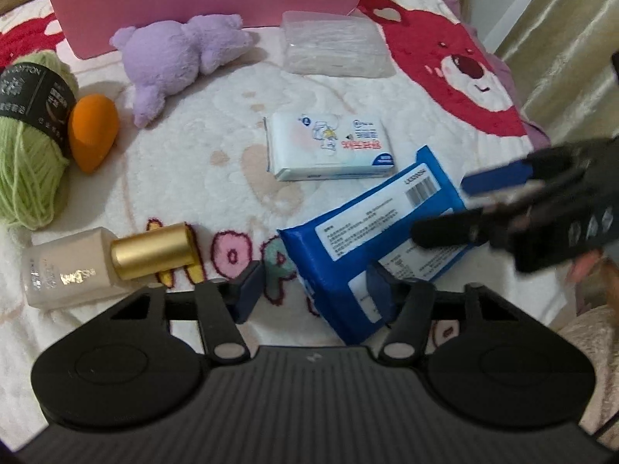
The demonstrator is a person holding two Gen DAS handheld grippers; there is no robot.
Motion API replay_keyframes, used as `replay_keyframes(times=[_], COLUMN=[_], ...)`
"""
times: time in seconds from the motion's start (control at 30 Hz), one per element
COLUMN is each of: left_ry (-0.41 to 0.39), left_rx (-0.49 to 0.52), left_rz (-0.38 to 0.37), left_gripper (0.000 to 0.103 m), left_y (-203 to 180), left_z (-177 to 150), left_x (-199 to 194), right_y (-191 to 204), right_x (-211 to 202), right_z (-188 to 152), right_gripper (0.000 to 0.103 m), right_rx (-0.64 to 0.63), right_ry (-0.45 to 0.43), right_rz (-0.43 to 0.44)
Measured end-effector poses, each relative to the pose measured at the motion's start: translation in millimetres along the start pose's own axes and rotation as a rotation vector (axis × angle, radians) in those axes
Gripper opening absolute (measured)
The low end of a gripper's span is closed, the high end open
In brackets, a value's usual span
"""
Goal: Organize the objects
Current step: 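Move the left gripper down to the blue wet-wipe pack, then close the left gripper on the blue wet-wipe pack and lift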
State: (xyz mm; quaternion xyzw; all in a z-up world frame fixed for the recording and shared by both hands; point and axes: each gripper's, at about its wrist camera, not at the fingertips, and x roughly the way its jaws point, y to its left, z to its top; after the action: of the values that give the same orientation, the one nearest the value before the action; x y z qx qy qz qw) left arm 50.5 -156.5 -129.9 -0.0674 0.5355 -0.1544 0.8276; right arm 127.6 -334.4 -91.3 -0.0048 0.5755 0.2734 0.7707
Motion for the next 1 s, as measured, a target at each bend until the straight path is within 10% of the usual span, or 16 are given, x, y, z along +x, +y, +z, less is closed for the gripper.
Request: replay_keyframes(times=[0.2,0.4,1.0], left_ry=[0.012,0.018,-0.144], left_rx=[0.003,-0.034,0.058], left_rz=[-0.014,-0.090,-0.148], left_gripper=[0.051,0.028,0.026], left_y=[3,6,20], left_z=[0,4,46], left_x=[2,0,-74], right_y=[-9,-2,60], right_x=[6,-4,-71], right_z=[-12,-16,-2], right_gripper=[0.083,0.040,0.036], right_rx=[0.094,0.117,0.077], right_ry=[0.030,0.015,-0.199], right_rz=[-0.022,-0.074,-0.112])
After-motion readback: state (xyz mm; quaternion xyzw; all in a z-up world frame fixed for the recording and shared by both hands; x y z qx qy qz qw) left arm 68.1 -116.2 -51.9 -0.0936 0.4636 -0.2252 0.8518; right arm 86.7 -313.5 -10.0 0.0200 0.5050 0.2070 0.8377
